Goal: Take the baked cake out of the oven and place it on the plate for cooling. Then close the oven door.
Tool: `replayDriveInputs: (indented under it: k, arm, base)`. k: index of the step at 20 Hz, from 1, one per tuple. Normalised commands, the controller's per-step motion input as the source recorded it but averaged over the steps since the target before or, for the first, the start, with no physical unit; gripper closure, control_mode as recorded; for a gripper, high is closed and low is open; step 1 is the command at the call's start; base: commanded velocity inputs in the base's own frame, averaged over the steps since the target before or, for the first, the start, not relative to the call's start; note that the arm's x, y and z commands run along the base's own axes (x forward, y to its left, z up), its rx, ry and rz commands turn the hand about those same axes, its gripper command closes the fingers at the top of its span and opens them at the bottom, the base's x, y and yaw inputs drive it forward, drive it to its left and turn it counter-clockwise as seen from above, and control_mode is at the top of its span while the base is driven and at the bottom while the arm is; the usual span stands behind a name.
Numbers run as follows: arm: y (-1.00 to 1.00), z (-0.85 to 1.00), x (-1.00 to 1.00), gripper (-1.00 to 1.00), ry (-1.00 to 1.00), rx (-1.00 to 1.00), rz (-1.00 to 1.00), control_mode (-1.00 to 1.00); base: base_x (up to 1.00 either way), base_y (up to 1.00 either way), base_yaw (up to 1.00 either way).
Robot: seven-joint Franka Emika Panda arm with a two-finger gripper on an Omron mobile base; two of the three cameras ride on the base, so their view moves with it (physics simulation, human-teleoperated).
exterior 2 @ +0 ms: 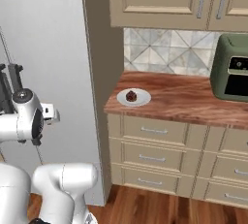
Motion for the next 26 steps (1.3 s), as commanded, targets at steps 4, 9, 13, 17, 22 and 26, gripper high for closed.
replayDriveInputs:
  k: [4, 9, 13, 17, 22, 26]
  arm:
    - [0.00, 0.00, 0.00, -1.00, 0.00, 0.00, 0.00, 1.00]
    - [0.00, 0.00, 0.00, -1.00, 0.00, 0.00, 0.00, 1.00]
    - [0.00, 0.00, 0.00, -1.00, 0.00, 0.00, 0.00, 1.00]
    - [0.00, 0.00, 0.00, -1.00, 0.00, 0.00, 0.00, 1.00]
    - [0.00, 0.00, 0.00, -1.00, 0.00, 0.00, 0.00, 1.00]
    - [0.00, 0.00, 0.00, -1.00, 0.00, 0.00, 0.00, 1.00]
  base:
    - [-0.60, 0.58, 0.00]
    - [-0.40, 0.69, -0.01]
    - [0.04, 0.79, -0.02]
    - [-0.04, 0.64, 0.00]
    - [0.17, 0.72, -0.02]
    - [0.27, 0.66, -0.01]
